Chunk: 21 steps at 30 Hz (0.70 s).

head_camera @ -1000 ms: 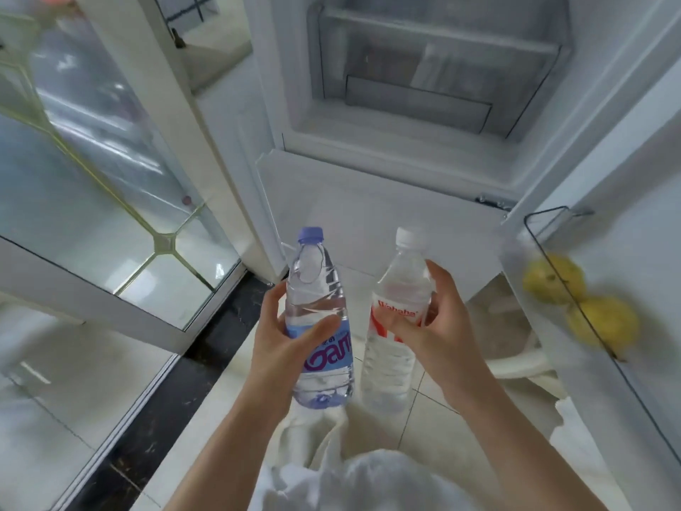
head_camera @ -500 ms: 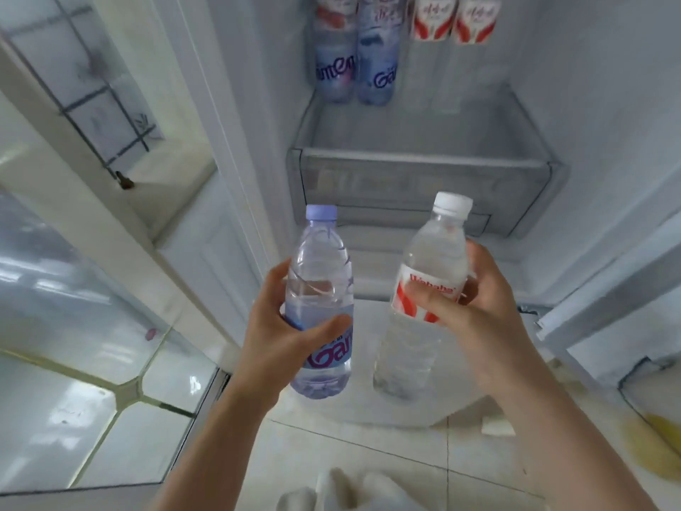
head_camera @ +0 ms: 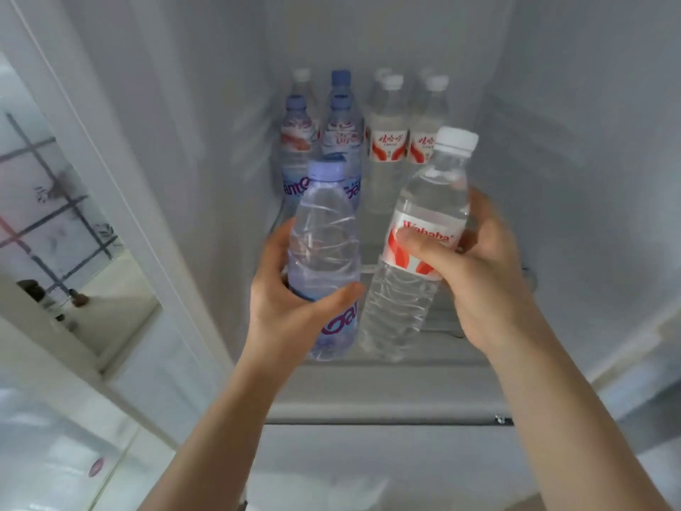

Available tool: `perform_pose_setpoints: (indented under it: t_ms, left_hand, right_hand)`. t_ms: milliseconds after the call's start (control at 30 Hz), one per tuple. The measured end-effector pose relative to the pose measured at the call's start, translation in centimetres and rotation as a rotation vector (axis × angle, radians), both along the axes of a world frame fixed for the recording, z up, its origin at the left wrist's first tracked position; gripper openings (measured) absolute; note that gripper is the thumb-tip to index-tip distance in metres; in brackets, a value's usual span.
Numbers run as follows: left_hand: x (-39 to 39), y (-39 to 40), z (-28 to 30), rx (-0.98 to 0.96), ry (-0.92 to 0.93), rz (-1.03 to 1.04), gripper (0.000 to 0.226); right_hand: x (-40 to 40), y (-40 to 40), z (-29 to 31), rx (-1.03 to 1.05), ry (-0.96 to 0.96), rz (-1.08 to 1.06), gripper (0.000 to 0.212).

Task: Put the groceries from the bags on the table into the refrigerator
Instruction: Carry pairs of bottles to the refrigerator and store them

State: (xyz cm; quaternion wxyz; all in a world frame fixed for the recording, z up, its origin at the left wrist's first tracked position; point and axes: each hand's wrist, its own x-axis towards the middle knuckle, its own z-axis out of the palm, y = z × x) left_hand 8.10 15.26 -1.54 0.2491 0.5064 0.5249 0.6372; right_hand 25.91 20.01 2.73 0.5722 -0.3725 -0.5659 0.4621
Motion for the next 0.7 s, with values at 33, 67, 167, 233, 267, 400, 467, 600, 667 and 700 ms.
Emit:
perform_pose_setpoints:
  t_ms: [33, 67, 167, 233, 267, 400, 467, 600, 667, 700]
  left_hand:
    - [0.0, 0.9, 0.5, 0.021, 0.005, 0.005, 0.08]
    - [0.0, 1.8, 1.0, 0.038, 0.008, 0.011, 0.084]
    - [0.1, 4.5, 2.0, 0.089, 0.035, 0.057, 0.088]
    - [0.2, 6.3, 2.2, 0.134, 0.032, 0.085, 0.089]
    - [0.2, 7.1, 2.2, 0.149, 0.024, 0.09, 0.087]
    - [0.0, 9.7, 2.2, 0.178, 0.017, 0.091, 0.085]
    - [-0.1, 10.4, 2.1, 0.196, 0.013, 0.086, 0.083]
    - [-0.6, 11.7, 1.3, 0.185, -0.024, 0.084, 0.083]
    - [-1.3, 12.5, 0.6, 0.172, -0.049, 0.081, 0.083]
    - [-1.5, 12.7, 0.3, 0.17, -0.058, 0.072, 0.085]
  right_hand:
    - [-0.3, 0.7, 0.8, 0.046, -0.011, -0.017, 0.063]
    - [-0.6, 1.3, 1.6, 0.091, -0.03, -0.037, 0.069]
    - [-1.6, 3.1, 3.0, 0.198, -0.096, -0.075, 0.076]
    - [-2.1, 4.2, 3.6, 0.237, -0.119, -0.072, 0.076]
    - [-2.3, 4.8, 3.7, 0.248, -0.114, -0.064, 0.076]
    - [-3.2, 7.1, 3.1, 0.281, -0.107, -0.077, 0.079]
    - [-3.5, 8.1, 2.4, 0.288, -0.113, -0.094, 0.08]
    - [-3.8, 9.9, 1.0, 0.278, -0.112, -0.1, 0.082]
    - [-3.9, 10.7, 0.6, 0.269, -0.113, -0.078, 0.081]
    - [-3.9, 11.0, 0.5, 0.267, -0.116, -0.071, 0.081]
